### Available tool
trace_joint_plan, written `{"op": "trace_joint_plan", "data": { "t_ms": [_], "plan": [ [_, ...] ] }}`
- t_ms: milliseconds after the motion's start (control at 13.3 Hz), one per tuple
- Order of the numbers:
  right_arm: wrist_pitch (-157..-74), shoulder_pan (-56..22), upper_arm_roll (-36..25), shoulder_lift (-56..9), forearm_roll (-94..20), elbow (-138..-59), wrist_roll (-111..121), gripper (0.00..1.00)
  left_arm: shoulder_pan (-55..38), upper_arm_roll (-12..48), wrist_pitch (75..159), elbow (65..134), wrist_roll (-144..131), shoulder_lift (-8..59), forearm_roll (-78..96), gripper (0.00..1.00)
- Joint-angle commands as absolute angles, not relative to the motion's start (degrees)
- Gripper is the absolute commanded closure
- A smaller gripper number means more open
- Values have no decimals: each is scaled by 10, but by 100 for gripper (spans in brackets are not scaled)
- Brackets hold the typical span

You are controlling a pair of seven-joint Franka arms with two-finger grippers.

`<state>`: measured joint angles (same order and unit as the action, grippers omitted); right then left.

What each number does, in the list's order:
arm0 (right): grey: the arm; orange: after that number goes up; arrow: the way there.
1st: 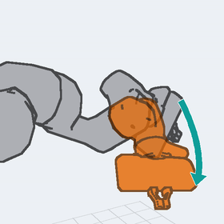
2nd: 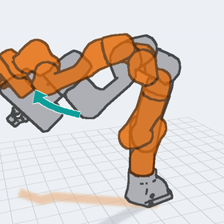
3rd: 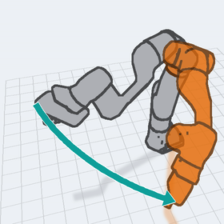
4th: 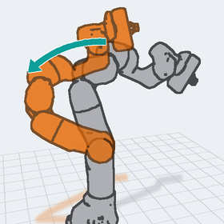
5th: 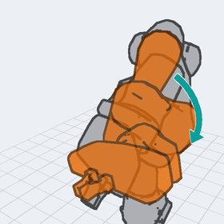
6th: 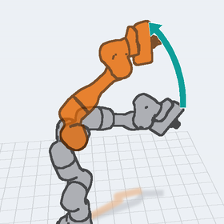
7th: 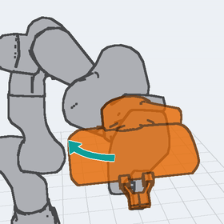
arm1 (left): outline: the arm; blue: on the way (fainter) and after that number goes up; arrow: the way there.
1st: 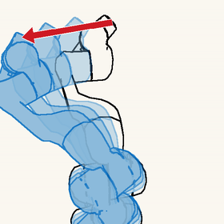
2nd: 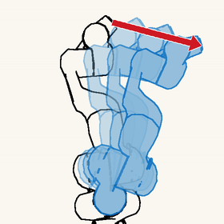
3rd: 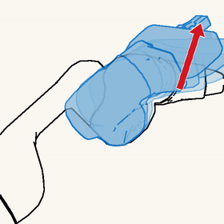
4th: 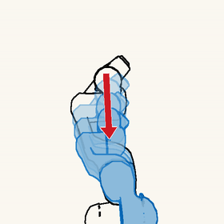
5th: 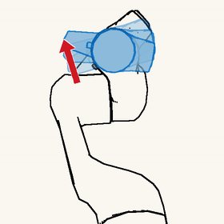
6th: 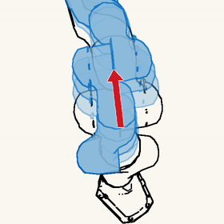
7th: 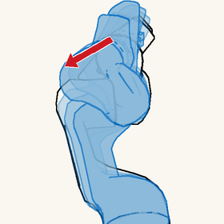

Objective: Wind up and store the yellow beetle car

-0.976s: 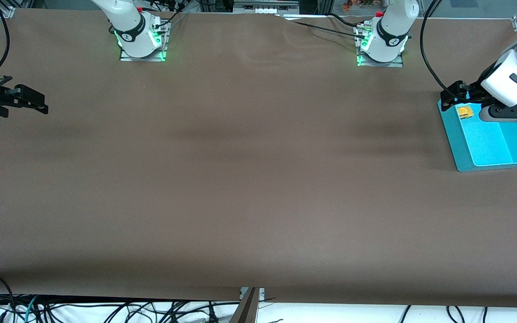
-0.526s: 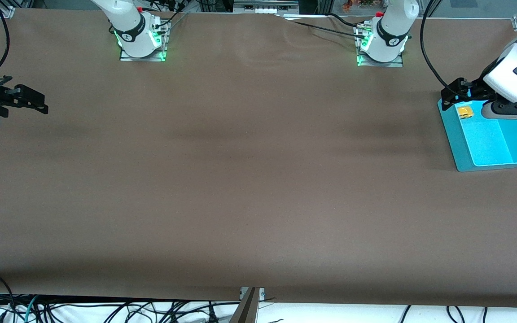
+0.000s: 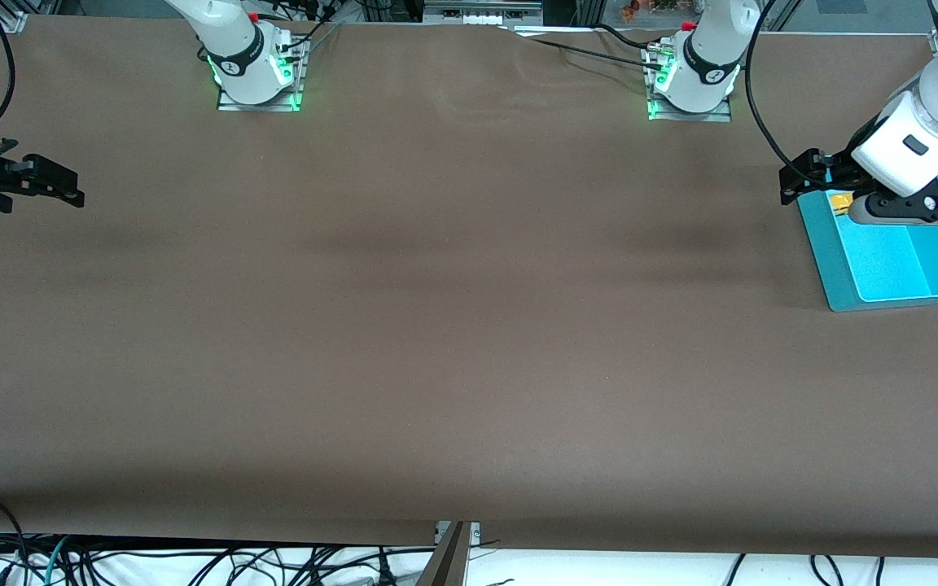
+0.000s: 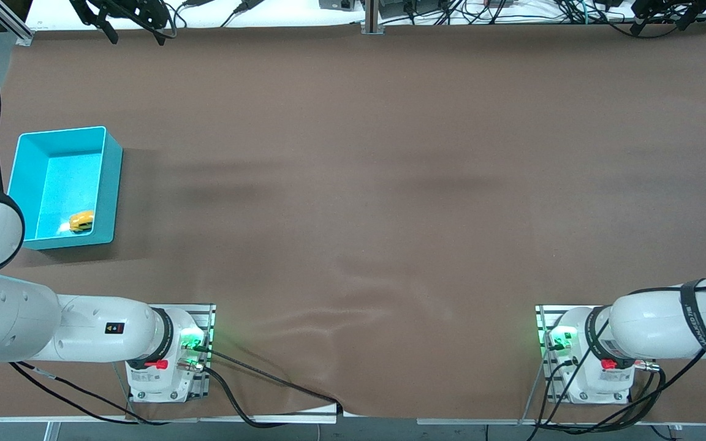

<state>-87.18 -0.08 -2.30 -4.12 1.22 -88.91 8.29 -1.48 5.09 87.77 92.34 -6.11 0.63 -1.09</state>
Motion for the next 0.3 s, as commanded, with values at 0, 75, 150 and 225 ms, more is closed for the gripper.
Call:
{"op": "trace_joint_plan", "data": {
  "t_ms": [0, 75, 150, 225],
  "plan": [
    [-870, 4, -22, -41, 5, -886, 84, 0, -17, 45, 868, 907, -64, 12, 5, 0],
    [-871, 4, -22, -41, 5, -886, 85, 0, -16, 45, 868, 907, -64, 12, 5, 0],
    [-871, 4, -22, -41, 5, -886, 85, 0, -16, 45, 868, 908, -64, 12, 5, 0],
    [-870, 4, -23, -41, 5, -886, 84, 0, -15, 45, 868, 908, -63, 12, 6, 0]
  ]
}}
